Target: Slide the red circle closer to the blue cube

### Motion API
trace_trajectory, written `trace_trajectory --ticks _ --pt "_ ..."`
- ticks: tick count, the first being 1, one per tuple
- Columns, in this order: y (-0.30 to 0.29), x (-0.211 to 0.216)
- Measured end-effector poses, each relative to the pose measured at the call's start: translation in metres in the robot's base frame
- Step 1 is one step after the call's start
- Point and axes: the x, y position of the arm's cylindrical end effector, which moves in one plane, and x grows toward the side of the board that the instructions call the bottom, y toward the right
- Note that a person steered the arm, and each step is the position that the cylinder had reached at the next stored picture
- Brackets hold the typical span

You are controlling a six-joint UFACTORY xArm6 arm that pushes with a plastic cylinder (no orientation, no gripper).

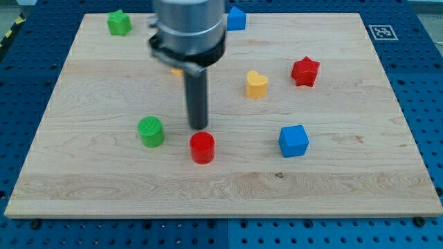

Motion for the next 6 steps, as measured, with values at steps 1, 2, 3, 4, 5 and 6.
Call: trace_trajectory --ticks 1,2,3,4,5,6 --pt "-0.042 0.012" --pt "-0.045 0.039" --pt "-0.022 0.053" --pt "-0.004 0.037" --pt "0.024 0.043" --pt "0.05 0.051"
